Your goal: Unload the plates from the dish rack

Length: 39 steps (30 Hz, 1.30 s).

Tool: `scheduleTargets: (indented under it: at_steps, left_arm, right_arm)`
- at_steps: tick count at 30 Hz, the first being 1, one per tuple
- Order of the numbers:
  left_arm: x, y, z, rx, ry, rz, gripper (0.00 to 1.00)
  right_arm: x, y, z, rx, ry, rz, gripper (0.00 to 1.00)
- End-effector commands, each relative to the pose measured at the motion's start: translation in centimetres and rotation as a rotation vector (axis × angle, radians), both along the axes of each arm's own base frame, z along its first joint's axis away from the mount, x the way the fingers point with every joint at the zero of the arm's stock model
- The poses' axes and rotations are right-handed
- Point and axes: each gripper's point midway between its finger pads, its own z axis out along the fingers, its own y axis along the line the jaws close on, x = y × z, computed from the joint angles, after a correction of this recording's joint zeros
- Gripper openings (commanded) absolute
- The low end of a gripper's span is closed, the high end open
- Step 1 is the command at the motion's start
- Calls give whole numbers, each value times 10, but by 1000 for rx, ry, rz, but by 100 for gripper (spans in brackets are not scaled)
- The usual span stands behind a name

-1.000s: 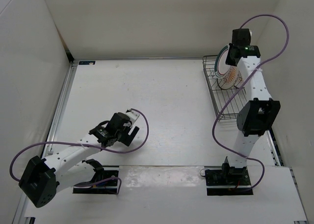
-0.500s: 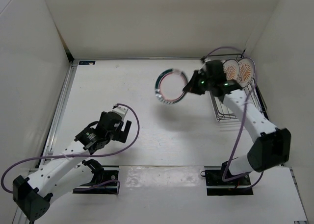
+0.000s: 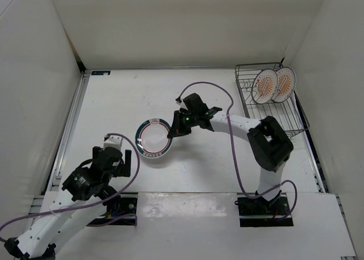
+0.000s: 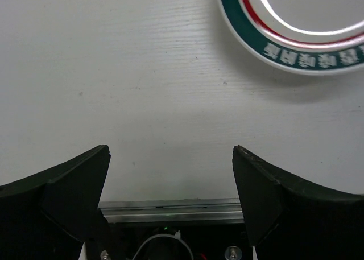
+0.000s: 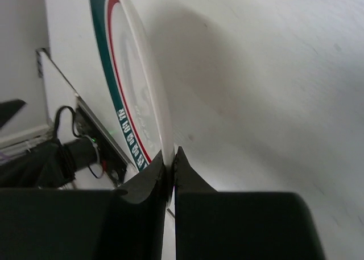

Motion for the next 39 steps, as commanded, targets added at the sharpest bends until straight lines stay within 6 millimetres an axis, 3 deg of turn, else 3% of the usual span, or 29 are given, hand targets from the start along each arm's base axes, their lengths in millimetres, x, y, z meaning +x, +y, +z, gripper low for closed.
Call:
scheduleTargets:
  at_steps: [1,3,4,5,6,10,11,14,20,23,24,25,26,27,28,29,30,32,34,35,36,37,38,39]
  left_arm:
    - [-5,-1,-17,-74,-15,37,100]
    - [-4,-19,-21,-160,-27,-19,100]
    - [-3,-23,-25,-179,-34,-31,100]
    - [-7,-29,-38,-183,-5,-71,100]
    - [-3,-32,-35,-185,-28,-92,100]
    - [-2,-28,-37,-163,-30,-86,100]
    - [-1,-29,-37,-162,-29,-89,100]
    - [1,-25,-37,-135,-30,-84,100]
    - [10,-11,-32,-137,-81,-12,100]
    - [13,-5,-30,-144,-110,16,100]
    - [14,-6,-29,-150,-116,18,100]
    - [14,-5,-29,-150,-119,19,100]
    - [14,-6,-29,-152,-119,10,100]
    - [13,-6,-29,-153,-119,9,100]
    - [13,-6,-28,-152,-120,7,100]
    - [14,-6,-27,-151,-125,7,100]
    - [12,-6,-27,-153,-126,6,100]
    - [13,-4,-25,-159,-142,17,100]
    - [14,-4,-25,-156,-149,20,100]
    - [14,-3,-25,-155,-155,21,100]
    - [14,-3,-25,-153,-153,22,100]
    - [14,-3,-25,-153,-151,21,100]
    - [14,-3,-25,-154,-148,21,100]
    - [13,-4,-26,-158,-142,15,100]
  right_arm:
    - [12,49,14,173,-9,33,3]
    - [12,62,16,210,1,44,5]
    - [11,65,4,191,26,47,7]
    - [12,73,4,191,30,58,12]
    - [10,74,-2,175,51,59,14]
    - [8,78,-19,129,97,63,22]
    - [8,78,-20,125,99,61,33]
    - [6,72,-27,87,123,61,44]
    - [4,57,-13,2,107,79,55]
    - [-3,29,6,-88,55,91,61]
    - [0,8,-2,-189,13,82,61]
    - [-3,-10,22,-215,-17,65,65]
    - [3,-25,29,-247,-44,38,68]
    - [8,-54,26,-367,-81,7,69]
    - [21,-72,58,-348,-149,-53,69]
    - [29,-81,70,-364,-203,-65,69]
    - [50,-111,90,-461,-312,-189,69]
    - [82,-146,130,-516,-441,-366,68]
    - [114,-188,164,-609,-578,-530,75]
    - [128,-192,188,-581,-639,-557,79]
    - [141,-210,190,-594,-623,-597,85]
    - [151,-223,186,-587,-582,-607,85]
    - [155,-230,199,-568,-579,-619,85]
    - [162,-242,194,-539,-532,-625,85]
